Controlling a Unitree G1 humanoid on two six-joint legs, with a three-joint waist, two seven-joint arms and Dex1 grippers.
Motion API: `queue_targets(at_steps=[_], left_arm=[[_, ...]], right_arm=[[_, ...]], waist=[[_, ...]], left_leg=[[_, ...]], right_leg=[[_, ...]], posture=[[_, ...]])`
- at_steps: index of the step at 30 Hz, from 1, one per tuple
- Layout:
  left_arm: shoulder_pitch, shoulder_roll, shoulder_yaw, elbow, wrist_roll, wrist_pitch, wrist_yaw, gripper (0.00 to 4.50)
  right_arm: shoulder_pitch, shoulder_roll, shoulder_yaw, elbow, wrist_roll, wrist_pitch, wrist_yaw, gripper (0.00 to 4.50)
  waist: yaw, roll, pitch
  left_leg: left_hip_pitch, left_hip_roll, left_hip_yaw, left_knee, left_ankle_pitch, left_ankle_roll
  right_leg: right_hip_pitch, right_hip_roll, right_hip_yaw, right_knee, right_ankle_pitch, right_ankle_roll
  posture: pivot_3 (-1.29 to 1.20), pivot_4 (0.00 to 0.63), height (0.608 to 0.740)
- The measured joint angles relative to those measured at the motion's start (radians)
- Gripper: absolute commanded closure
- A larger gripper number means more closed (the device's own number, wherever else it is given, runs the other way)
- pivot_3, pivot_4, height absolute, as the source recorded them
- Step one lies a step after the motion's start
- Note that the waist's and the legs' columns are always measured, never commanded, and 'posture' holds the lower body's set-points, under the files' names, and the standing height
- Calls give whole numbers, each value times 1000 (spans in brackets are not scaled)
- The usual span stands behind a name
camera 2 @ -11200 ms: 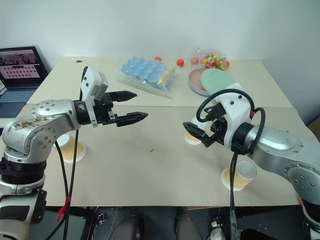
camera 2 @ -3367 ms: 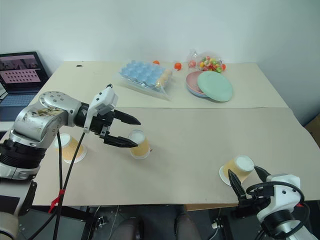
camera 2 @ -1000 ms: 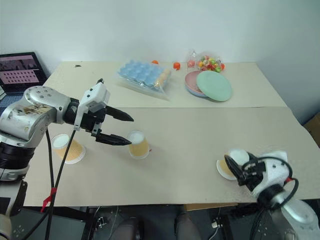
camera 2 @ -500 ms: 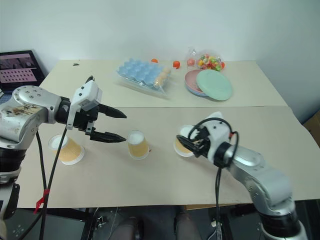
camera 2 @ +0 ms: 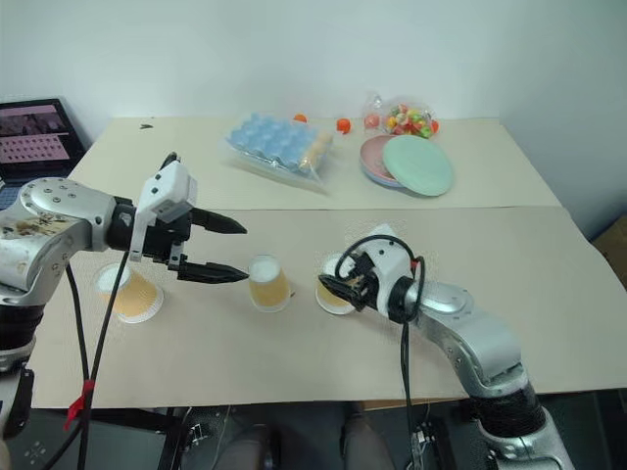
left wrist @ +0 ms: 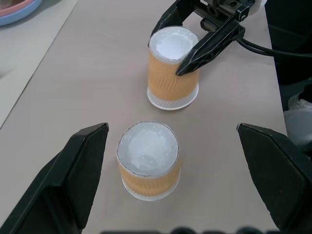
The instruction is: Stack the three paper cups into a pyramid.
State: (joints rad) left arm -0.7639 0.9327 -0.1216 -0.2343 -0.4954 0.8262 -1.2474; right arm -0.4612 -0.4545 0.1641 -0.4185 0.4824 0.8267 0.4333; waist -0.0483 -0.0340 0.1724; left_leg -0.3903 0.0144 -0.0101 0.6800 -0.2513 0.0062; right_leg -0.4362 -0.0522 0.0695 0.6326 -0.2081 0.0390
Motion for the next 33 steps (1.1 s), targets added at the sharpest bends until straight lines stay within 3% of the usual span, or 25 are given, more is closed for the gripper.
queue_targets(at_steps=[9, 33], left_arm=[[15, 1, 6, -15, -19, 10, 28, 0], [-12, -13, 1, -8, -21, 7, 34, 0]], right_arm=[[-59, 83, 41, 40, -37, -12, 16, 1818], [-2, 82, 41, 36, -73, -12, 43, 1818]], waist=[[6, 0, 0], [4, 0, 0]], left_leg=[[-1, 0, -1, 0, 0, 0], [-1, 0, -1, 0, 0, 0]], right_leg=[[-1, 0, -1, -1, 2, -3], [-1, 1, -1, 0, 2, -3]], posture=[[0, 150, 736], [0, 150, 736]])
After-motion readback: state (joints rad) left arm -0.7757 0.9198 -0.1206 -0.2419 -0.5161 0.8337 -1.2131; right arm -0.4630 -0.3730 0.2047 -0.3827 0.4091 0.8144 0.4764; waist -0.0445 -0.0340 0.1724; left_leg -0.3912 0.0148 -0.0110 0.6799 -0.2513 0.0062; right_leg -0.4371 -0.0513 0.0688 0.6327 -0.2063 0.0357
